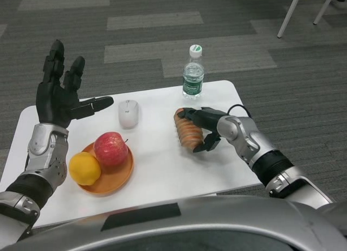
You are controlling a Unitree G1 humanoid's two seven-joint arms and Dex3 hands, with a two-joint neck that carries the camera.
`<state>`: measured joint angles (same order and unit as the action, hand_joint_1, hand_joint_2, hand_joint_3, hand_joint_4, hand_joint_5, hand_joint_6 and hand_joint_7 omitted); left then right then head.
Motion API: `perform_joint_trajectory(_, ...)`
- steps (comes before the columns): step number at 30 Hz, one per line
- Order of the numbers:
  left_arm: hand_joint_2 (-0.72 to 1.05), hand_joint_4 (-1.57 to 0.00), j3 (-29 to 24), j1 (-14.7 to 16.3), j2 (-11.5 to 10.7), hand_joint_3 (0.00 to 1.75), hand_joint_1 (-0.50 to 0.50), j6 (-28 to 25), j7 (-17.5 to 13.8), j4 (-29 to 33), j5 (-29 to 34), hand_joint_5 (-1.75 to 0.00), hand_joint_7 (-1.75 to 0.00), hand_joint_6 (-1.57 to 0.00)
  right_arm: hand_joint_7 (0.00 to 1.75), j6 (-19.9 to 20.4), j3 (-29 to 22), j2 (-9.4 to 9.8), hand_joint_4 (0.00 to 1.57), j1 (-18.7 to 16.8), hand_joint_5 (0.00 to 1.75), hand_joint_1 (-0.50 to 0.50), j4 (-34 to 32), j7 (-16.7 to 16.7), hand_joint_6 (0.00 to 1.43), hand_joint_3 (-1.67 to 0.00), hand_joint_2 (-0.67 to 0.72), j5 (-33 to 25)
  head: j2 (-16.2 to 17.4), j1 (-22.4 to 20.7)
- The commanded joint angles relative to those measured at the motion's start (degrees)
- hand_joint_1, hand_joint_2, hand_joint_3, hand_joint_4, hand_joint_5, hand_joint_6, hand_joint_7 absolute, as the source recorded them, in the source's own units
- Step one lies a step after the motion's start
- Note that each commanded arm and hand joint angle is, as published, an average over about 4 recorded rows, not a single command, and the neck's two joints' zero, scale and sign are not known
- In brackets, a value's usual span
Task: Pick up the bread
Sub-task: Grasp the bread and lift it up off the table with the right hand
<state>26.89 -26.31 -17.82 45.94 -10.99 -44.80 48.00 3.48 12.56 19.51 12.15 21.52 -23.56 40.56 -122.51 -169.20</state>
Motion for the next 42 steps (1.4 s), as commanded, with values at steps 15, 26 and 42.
perform_joint_trajectory(15,0.43,0.0,0.13,0.56,0.07,0.0,0.5,0.46,0.01,-0.11,0.16,-0.31,0.0,0.0,0.77,12.03,-8.03,0.4,0.0,-8.33,0.78,-0.33,7.61,-1.54,0.0,-0.63,-0.6,-22.28,0.03,-0.61)
perform_joint_trajectory(26,0.43,0.0,0.44,0.56,0.22,0.02,0.5,0.46,0.01,-0.11,0.07,-0.36,0.0,0.0,0.7,15.43,-5.86,3.43,0.0,-10.99,0.78,-0.33,4.69,-0.72,0.0,-0.46,-0.64,-32.47,-0.55,-1.01)
perform_joint_trajectory(42,0.43,0.0,0.82,0.49,0.75,0.09,0.5,0.46,0.01,-0.11,-0.24,-0.38,0.0,0.0,0.7,16.82,-2.32,6.68,0.02,-12.15,0.85,-0.33,-4.61,2.68,0.0,-0.4,-0.64,-37.77,-1.53,-2.78)
